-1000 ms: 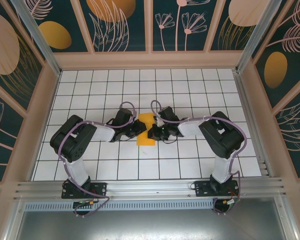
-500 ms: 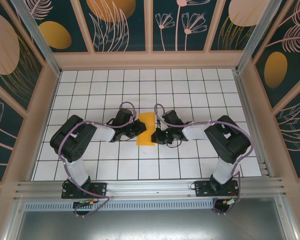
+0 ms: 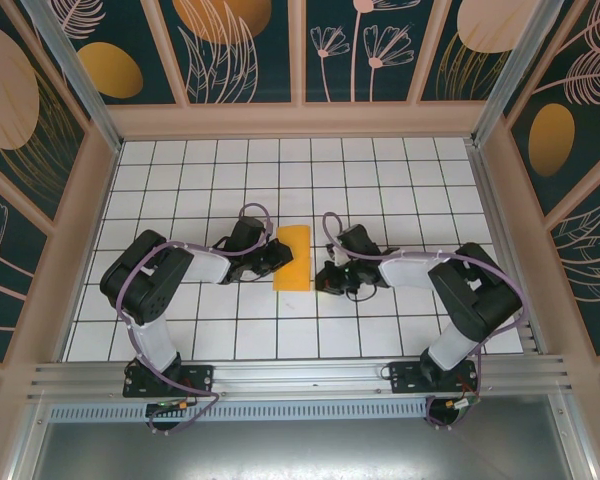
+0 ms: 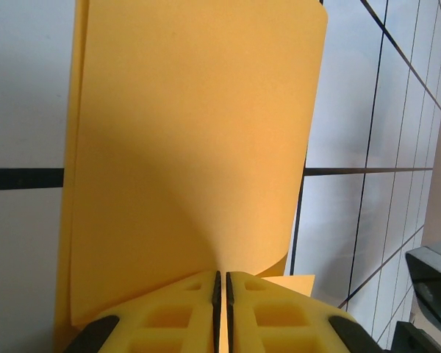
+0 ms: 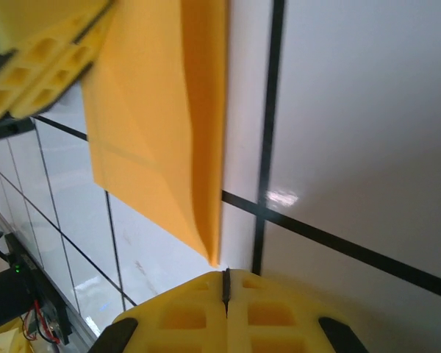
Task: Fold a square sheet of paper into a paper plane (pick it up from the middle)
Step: Fold the triangle a second time at the center of the table.
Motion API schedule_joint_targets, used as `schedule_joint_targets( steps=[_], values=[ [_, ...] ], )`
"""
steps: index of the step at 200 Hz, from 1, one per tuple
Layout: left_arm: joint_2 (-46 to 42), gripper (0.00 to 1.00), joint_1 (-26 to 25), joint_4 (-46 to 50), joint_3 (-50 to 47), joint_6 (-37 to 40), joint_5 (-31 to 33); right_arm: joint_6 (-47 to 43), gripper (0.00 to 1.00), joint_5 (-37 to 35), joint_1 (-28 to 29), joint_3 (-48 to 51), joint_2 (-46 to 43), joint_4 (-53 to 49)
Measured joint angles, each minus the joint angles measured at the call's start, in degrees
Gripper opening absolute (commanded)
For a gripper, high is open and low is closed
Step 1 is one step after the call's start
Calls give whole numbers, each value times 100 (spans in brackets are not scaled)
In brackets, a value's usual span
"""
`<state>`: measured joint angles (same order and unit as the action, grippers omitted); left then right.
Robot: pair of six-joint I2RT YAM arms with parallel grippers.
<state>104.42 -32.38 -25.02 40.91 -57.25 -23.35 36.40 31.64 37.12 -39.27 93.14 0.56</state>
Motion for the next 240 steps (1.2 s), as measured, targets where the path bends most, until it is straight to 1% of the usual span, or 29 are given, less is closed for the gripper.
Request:
schedule_joint_targets(
  steps=[23,43,66,83,108,157,167,176,192,201,224,234,240],
  values=[
    [0,14,0,0,2,0,0,46,0,61,11,-365,68,26],
    [0,14,0,2,2,0,0,96,0,79,96,-791,387,109],
    [0,14,0,11,4,2,2,153,0,83,214,-898,710,225],
    [0,14,0,42,24,2,2,173,0,81,254,-767,846,245],
    [0,14,0,103,50,20,2,212,0,94,251,-481,778,415],
    [0,15,0,131,68,42,-22,319,0,-76,184,256,-63,201],
    [-7,16,0,125,68,68,-44,367,4,-151,109,321,-247,188],
    [-24,16,0,136,68,92,-39,422,12,-201,24,328,-363,216],
    [-59,17,7,262,101,177,-4,514,16,-264,-122,275,-413,317],
    [-81,18,9,339,136,223,2,599,22,-306,-192,195,-365,361],
    [-157,20,13,446,197,282,0,671,33,-334,-286,-149,-52,463],
    [-205,20,13,479,210,310,0,752,36,-332,-297,-293,122,555],
    [-240,20,13,501,212,323,0,767,37,-328,-297,-348,199,610]
  ],
)
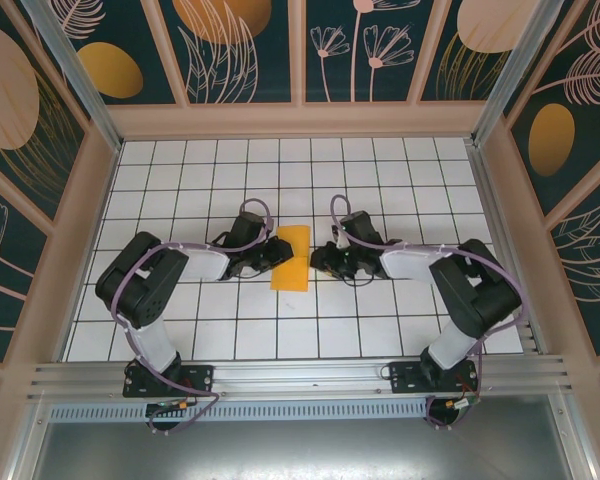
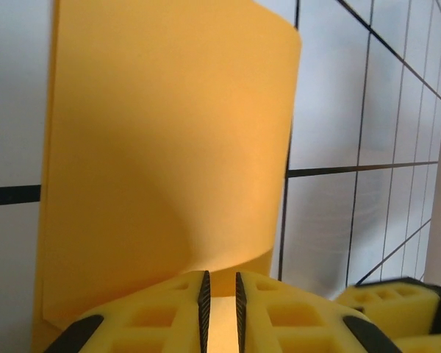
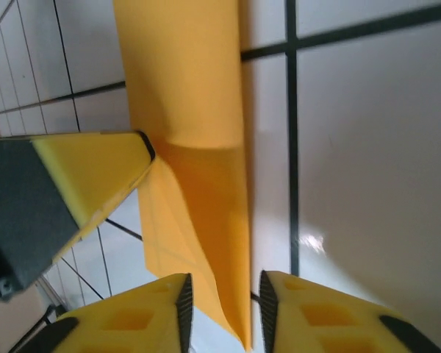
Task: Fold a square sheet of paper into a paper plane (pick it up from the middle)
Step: Fold the triangle a second time at the center of the table, then turn over the paper at the center of the table.
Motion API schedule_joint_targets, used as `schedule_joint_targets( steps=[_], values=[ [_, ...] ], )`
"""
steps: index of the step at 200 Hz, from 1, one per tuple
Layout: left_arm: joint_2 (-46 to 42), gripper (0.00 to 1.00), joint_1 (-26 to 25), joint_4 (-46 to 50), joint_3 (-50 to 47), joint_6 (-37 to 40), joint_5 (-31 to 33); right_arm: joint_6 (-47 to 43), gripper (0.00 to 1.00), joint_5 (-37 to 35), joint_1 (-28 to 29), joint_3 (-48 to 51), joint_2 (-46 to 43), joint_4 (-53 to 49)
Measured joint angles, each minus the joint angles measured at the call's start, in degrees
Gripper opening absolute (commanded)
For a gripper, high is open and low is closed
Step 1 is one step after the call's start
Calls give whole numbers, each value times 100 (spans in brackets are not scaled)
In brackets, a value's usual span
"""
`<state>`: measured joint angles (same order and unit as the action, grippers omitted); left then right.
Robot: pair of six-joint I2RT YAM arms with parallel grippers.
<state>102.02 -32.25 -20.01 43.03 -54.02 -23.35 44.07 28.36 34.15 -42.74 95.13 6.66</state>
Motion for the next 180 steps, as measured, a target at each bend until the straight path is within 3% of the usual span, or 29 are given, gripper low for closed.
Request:
schedule_joint_targets(
  steps=[180],
  values=[
    [122,21,0,361,157,125,181,195,37,321,24,-170,621,505]
  ],
)
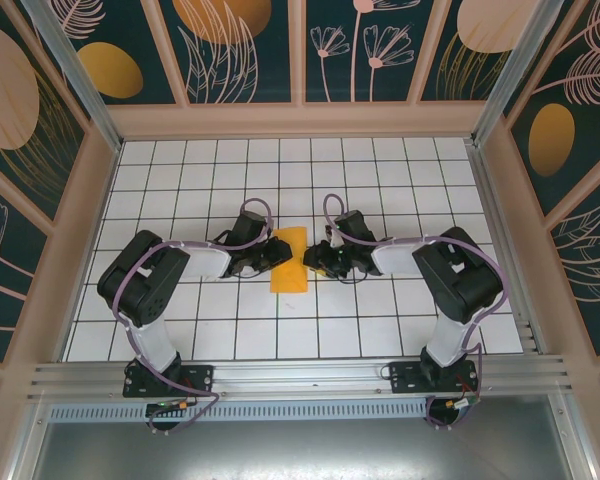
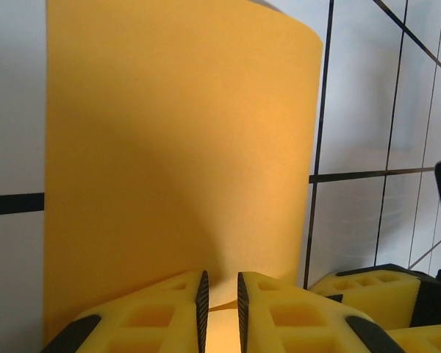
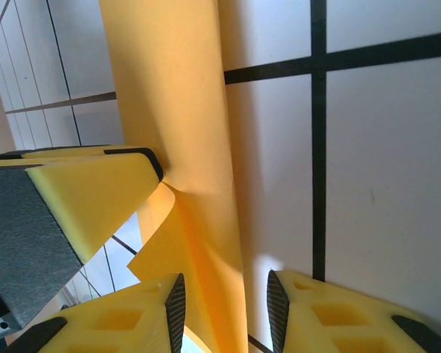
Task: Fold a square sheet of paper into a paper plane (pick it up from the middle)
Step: Turn over the paper at the center of the table.
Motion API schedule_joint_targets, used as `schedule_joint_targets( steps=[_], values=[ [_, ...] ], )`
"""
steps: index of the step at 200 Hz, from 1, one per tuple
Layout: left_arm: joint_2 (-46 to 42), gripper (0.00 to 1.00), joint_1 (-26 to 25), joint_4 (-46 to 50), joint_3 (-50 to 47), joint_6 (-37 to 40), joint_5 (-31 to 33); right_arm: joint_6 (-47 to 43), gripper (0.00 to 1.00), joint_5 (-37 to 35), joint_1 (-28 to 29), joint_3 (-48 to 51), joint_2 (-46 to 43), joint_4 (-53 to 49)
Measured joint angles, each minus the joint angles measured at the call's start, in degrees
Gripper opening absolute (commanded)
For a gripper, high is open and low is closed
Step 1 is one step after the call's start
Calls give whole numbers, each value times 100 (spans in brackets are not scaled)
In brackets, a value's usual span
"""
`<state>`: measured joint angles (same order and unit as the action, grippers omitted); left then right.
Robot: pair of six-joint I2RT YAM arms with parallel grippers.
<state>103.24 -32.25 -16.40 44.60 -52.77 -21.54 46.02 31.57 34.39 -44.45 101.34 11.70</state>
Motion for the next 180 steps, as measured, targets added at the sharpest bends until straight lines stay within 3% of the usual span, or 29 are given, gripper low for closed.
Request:
schedule_joint_targets(
  steps=[33,65,85,180],
  values=[
    [0,22,0,2,0,2,20,0,39,-105,9,11,-46,11],
    [0,22,0,2,0,0,52,153,51,-431,9,415,-719,190],
    [0,22,0,2,0,0,59,177,51,-446,11,400,-883,306],
    [0,22,0,11,9,0,61,247,46,-297,240,-7,-22,227]
  ],
)
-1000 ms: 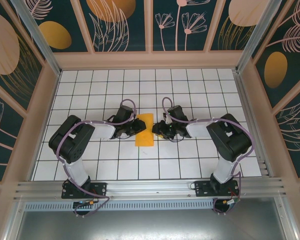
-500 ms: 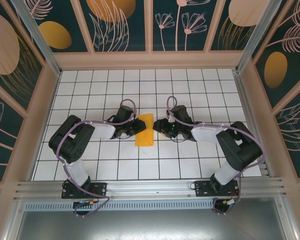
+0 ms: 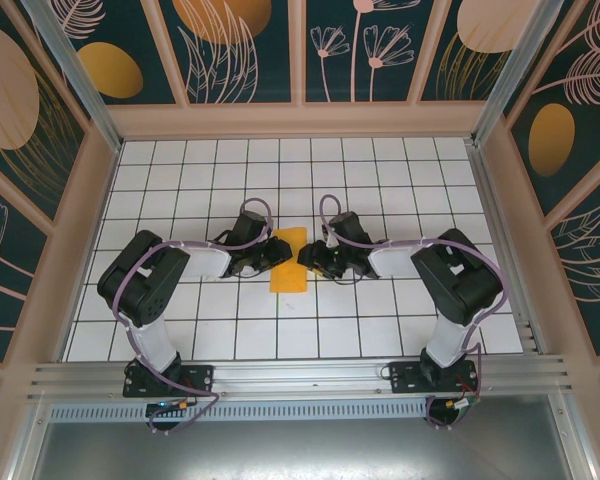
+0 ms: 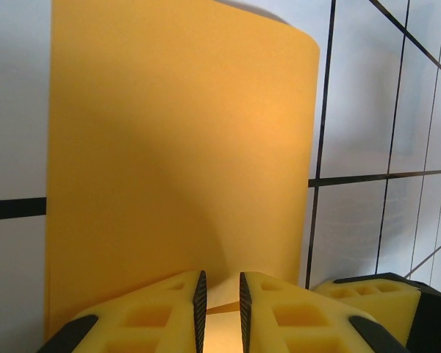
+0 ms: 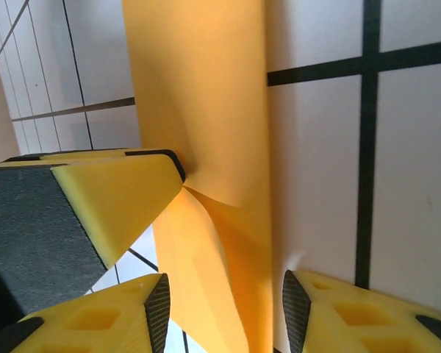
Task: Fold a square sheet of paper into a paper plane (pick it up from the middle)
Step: Turn over the paper at the center of the table.
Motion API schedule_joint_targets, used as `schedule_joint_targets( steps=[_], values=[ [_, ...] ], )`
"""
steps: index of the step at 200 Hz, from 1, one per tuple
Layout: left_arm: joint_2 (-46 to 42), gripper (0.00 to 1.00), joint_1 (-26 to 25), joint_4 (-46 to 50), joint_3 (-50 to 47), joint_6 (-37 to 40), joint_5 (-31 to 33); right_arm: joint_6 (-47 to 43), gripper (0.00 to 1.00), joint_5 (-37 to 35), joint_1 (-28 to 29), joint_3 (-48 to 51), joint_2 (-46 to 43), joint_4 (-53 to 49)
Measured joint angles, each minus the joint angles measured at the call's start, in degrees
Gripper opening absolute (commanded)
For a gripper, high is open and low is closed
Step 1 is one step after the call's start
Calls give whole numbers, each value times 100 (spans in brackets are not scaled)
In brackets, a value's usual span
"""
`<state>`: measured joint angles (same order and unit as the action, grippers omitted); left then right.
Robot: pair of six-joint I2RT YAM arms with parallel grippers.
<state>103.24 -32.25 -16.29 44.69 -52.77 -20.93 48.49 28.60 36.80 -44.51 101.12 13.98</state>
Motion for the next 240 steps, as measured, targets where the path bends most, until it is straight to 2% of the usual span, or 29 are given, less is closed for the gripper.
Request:
schedule_joint_targets(
  steps=[60,94,110,138,174,191,216,240],
  values=[
    [0,23,0,0,2,-2,-2,35,44,173,44,-39,105,90],
    [-20,25,0,4,2,-59,-4,44,34,247,44,-28,107,271],
    [-133,31,0,70,2,-103,0,48,32,295,44,35,107,444],
    [-715,41,0,223,4,-140,153,44,28,356,39,131,140,647],
    [-1655,42,0,461,-7,-157,796,-7,17,404,39,131,149,702],
    [-2035,42,7,588,-101,-164,1132,-35,7,402,37,129,146,682],
    [-2643,45,11,765,-428,-175,1563,-190,1,350,37,83,114,461],
    [-3327,47,11,894,-743,-173,1888,-505,0,109,37,-46,-192,-114]
  ],
)
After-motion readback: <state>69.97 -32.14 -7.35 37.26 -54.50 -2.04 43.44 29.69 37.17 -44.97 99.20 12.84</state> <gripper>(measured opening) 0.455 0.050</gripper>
